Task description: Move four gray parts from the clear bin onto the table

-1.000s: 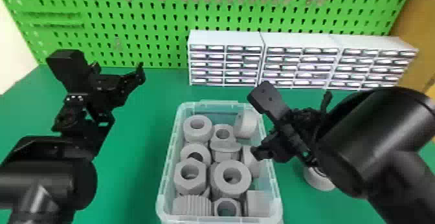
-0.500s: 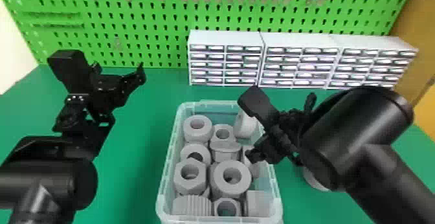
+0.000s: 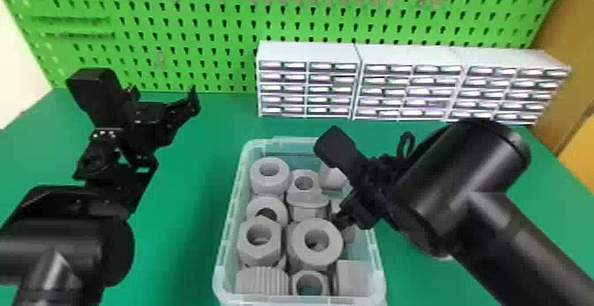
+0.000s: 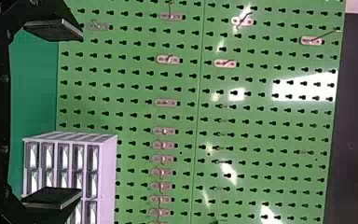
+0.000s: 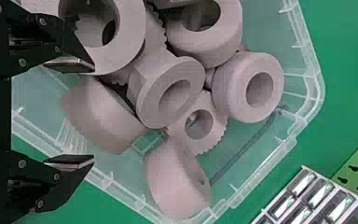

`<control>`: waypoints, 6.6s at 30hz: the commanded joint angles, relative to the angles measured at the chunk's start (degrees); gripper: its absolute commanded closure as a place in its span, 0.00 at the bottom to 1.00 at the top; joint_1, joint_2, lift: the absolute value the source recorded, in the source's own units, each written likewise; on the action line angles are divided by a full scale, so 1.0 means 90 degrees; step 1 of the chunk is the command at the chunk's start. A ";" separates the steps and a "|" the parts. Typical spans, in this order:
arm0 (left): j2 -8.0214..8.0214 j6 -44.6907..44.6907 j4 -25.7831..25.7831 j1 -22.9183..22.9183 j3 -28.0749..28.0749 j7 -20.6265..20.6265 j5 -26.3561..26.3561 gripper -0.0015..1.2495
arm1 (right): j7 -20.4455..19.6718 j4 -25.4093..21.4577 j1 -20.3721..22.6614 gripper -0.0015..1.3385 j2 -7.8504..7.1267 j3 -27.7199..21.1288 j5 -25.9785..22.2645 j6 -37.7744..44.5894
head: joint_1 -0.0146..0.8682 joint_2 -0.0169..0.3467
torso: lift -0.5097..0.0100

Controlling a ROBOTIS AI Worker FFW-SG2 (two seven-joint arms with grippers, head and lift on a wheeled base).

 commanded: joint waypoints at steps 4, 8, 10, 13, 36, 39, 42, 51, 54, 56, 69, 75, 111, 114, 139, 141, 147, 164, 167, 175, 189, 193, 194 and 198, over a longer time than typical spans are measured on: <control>0.0000 0.0000 0.0014 -0.0007 -0.0014 0.0000 0.0000 0.09 | 0.0000 0.0293 -0.0145 0.42 0.0003 0.0198 -0.0177 0.0009 | 0.79 0.12 | 0.89; 0.0000 0.0000 0.0023 -0.0007 -0.0023 0.0000 0.0000 0.09 | 0.0000 0.0450 -0.0213 0.42 -0.0007 0.0295 -0.0333 0.0009 | 0.79 0.12 | 0.89; 0.0000 0.0000 0.0023 -0.0007 -0.0014 0.0000 0.0000 0.09 | 0.0000 0.0508 -0.0252 0.42 -0.0007 0.0364 -0.0372 0.0009 | 0.79 0.12 | 0.89; 0.0000 0.0000 0.0023 -0.0007 -0.0014 0.0000 0.0000 0.09 | 0.0000 0.0576 -0.0311 0.42 -0.0007 0.0442 -0.0450 0.0009 | 0.79 0.12 | 0.89; 0.0000 -0.0009 0.0023 0.0013 0.0006 0.0000 0.0039 0.09 | 0.0947 0.0791 -0.0682 0.42 0.0111 0.1116 0.0399 -0.0039 | 0.79 0.12 | 0.89; 0.0000 -0.0009 0.0023 0.0032 0.0016 0.0000 0.0068 0.09 | 0.1797 0.0791 -0.0701 0.42 0.0159 0.1223 0.1337 -0.0058 | 0.79 0.12 | 0.89; 0.0000 0.0000 0.0023 0.0042 0.0016 0.0000 0.0078 0.09 | 0.3047 0.0791 -0.0662 0.42 0.0228 0.1321 0.2723 -0.0176 | 0.79 0.12 | 0.89; 0.0000 -0.0009 0.0023 0.0042 0.0006 0.0000 0.0078 0.09 | 0.4365 0.0928 -0.0545 0.42 0.0325 0.1399 0.4159 -0.0410 | 0.79 0.12 | 0.89; 0.0000 0.0000 0.0023 0.0042 0.0006 0.0000 0.0078 0.09 | 0.4365 0.0987 -0.0506 0.42 0.0335 0.1360 0.4159 -0.0488 | 0.79 0.12 | 0.89; 0.0010 0.0000 0.0023 0.0042 0.0006 0.0000 0.0078 0.09 | 0.4365 0.1006 -0.0496 0.42 0.0335 0.1340 0.4159 -0.0537 | 0.79 0.12 | 0.89; 0.0010 0.0000 0.0023 0.0042 -0.0004 0.0000 0.0078 0.09 | 0.4365 0.1299 -0.0496 0.42 0.0413 0.1262 0.3895 -0.0967 | 0.79 0.12 | 0.89; 0.0010 0.0000 0.0023 0.0032 -0.0004 0.0000 0.0078 0.09 | 0.4365 0.1397 -0.0496 0.42 0.0443 0.1233 0.3798 -0.1084 | 0.79 0.12 | 0.89; 0.0010 -0.0009 0.0053 -0.0007 -0.0033 -0.0010 0.0078 0.09 | 0.4365 0.2090 -0.0584 0.42 0.0521 0.1282 0.3202 -0.1728 | 0.79 0.12 | 0.89; 0.0010 0.0000 0.0053 -0.0007 -0.0033 -0.0010 0.0078 0.09 | 0.4365 0.2159 -0.0584 0.42 0.0521 0.1262 0.3143 -0.1787 | 0.79 0.12 | 0.89; 0.0010 0.0000 0.0053 0.0003 -0.0033 -0.0010 0.0078 0.09 | 0.4365 0.2188 -0.0574 0.69 0.0540 0.1282 0.3222 -0.1816 | 0.79 0.12 | 0.89; 0.0010 0.0000 0.0053 0.0003 -0.0033 -0.0010 0.0078 0.09 | 0.4365 0.2178 -0.0574 0.72 0.0540 0.1282 0.3251 -0.1816 | 0.79 0.12 | 0.89; 0.0010 -0.0009 0.0053 0.0003 -0.0033 -0.0020 0.0078 0.09 | 0.4365 0.2110 -0.0574 0.76 0.0540 0.1301 0.3397 -0.1816 | 0.79 0.12 | 0.89; 0.0010 -0.0009 0.0053 0.0023 -0.0033 -0.0020 0.0078 0.09 | 0.4365 0.1651 -0.0565 0.76 0.0697 0.0950 0.3700 -0.1816 | 0.79 0.12 | 0.89; 0.0010 0.0000 0.0053 0.0032 -0.0023 -0.0020 0.0078 0.09 | 0.4365 0.1563 -0.0555 0.76 0.0697 0.0911 0.3710 -0.1816 | 0.79 0.12 | 0.89; 0.0010 0.0000 0.0053 0.0071 -0.0014 -0.0020 0.0078 0.09 | 0.4375 0.1299 -0.0487 0.76 0.0687 0.0608 0.4071 -0.1728 | 0.79 0.12 | 0.89; 0.0010 0.0000 0.0043 0.0130 0.0006 -0.0020 0.0059 0.09 | 0.5391 0.0928 -0.0125 0.76 0.0755 -0.0652 0.6093 -0.1719 | 0.79 0.12 | 0.89; 0.0010 0.0000 0.0043 0.0140 0.0006 -0.0020 0.0059 0.09 | 0.5557 0.0869 -0.0008 0.76 0.0794 -0.0955 0.6454 -0.1728 | 0.79 0.12 | 0.89; 0.0010 0.0000 0.0043 0.0150 0.0006 -0.0020 0.0059 0.09 | 0.5586 0.0840 0.0021 0.76 0.0804 -0.1013 0.6542 -0.1728 | 0.79 0.12 | 0.89; 0.0010 0.0000 0.0043 0.0169 0.0016 -0.0020 0.0068 0.09 | 0.5703 0.0801 0.0168 0.76 0.0843 -0.1345 0.6845 -0.1719 | 0.79 0.12 | 0.89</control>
